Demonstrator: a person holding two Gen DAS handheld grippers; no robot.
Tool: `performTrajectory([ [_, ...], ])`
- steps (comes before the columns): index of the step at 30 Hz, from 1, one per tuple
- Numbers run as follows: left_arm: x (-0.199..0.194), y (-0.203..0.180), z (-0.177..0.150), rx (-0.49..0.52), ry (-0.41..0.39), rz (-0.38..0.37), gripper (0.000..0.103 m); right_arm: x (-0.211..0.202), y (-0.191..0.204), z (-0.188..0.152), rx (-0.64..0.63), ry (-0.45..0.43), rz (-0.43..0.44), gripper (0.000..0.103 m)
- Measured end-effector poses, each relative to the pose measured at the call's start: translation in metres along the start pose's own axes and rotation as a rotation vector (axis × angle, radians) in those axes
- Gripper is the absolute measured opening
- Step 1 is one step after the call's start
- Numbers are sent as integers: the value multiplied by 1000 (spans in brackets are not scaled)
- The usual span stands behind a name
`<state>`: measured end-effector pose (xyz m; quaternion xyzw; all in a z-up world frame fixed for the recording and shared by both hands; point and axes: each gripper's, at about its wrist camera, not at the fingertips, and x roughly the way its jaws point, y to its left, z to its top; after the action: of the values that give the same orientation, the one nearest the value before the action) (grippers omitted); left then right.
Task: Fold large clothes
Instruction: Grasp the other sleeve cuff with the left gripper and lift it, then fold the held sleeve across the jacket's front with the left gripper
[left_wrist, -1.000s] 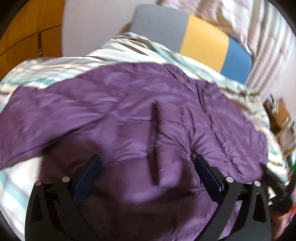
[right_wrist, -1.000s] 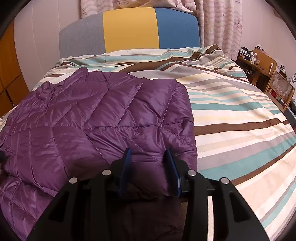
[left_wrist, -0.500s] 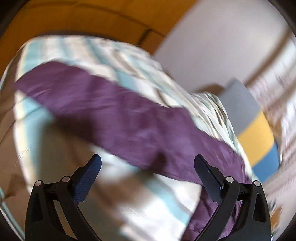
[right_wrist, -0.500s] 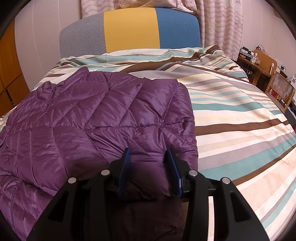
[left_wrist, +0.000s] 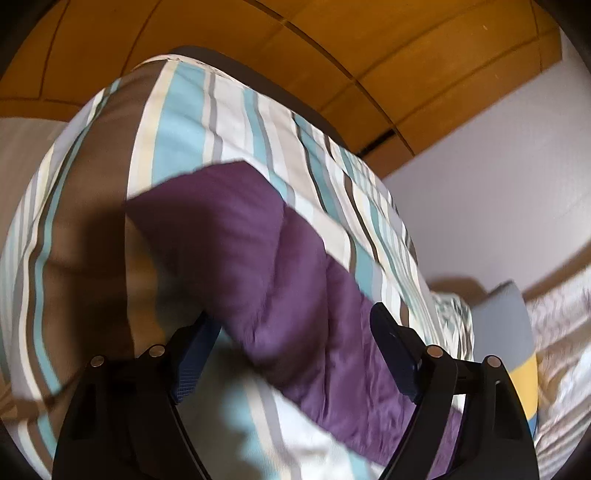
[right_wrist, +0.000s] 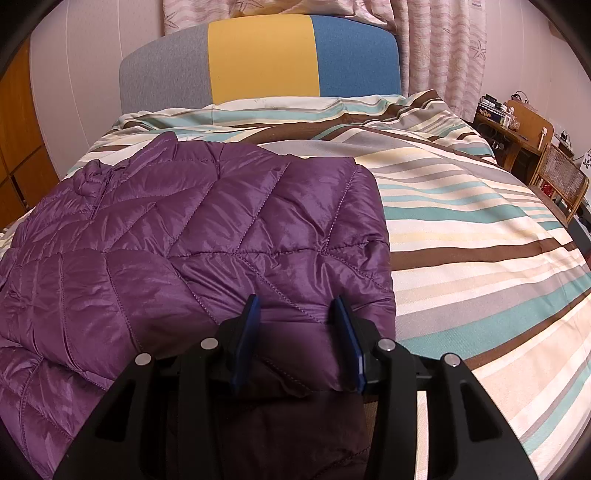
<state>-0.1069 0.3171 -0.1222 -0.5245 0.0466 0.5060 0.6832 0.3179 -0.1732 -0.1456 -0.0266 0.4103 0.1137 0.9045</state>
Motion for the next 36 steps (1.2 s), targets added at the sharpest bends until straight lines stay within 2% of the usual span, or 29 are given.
performTrajectory([
  [1, 2, 3, 4, -25, -10, 9, 78, 0, 0, 0, 1, 0, 1, 42],
  [2, 5, 8, 10, -58, -15, 22, 70, 0, 0, 0, 1, 0, 1, 42],
  [3, 8, 12, 14, -78, -15, 34, 58, 0, 0, 0, 0, 0, 0, 42],
  [5, 11, 15, 20, -104, -12, 58, 46, 0, 0, 0, 0, 0, 0, 42],
  [6, 12, 15, 22, -102, -4, 57, 35, 0, 0, 0, 0, 0, 0, 42],
  [9, 6, 10, 23, -63, -22, 56, 17, 0, 0, 0, 1, 0, 1, 42],
  [13, -14, -12, 14, 10, -83, 29, 14, 0, 0, 0, 0, 0, 0, 42],
  [14, -19, -17, 11, 32, -94, 18, 9, 0, 0, 0, 1, 0, 1, 42],
  [16, -31, -31, 3, 93, -124, -4, 9, 0, 1, 0, 0, 0, 0, 42],
  [18, -41, -55, -8, 186, -161, -40, 9, 0, 0, 0, 1, 0, 1, 42],
  [21, -54, -89, -32, 341, -174, -108, 9, 0, 0, 0, 1, -1, 3, 42],
  [27, -69, -149, -87, 534, -146, -265, 9, 0, 0, 0, 1, -1, 4, 42],
  [36, -82, -199, -171, 717, -41, -393, 6, -1, -3, 1, 4, -3, 25, 46],
])
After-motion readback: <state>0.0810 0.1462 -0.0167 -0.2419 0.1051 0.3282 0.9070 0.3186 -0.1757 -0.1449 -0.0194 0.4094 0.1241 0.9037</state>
